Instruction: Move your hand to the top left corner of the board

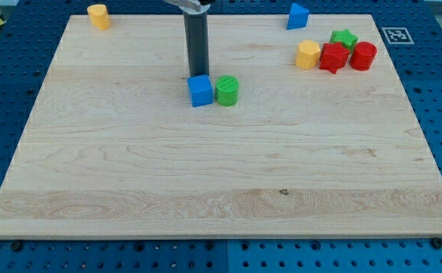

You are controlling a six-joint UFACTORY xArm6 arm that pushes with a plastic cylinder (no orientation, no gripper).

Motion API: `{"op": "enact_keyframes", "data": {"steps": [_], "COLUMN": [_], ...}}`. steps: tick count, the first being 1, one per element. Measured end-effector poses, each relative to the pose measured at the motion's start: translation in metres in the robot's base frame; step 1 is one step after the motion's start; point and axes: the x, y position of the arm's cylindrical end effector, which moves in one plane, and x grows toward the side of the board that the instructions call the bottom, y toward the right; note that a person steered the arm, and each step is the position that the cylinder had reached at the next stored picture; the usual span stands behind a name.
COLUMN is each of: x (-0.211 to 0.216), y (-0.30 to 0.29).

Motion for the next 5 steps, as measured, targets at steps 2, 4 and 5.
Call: {"op": "enact_keyframes", "data": {"steps": [2,4,5], "x": [-0.029,-0.045,-0.084], "y": [-0.066,-0.13,-0.149]}}
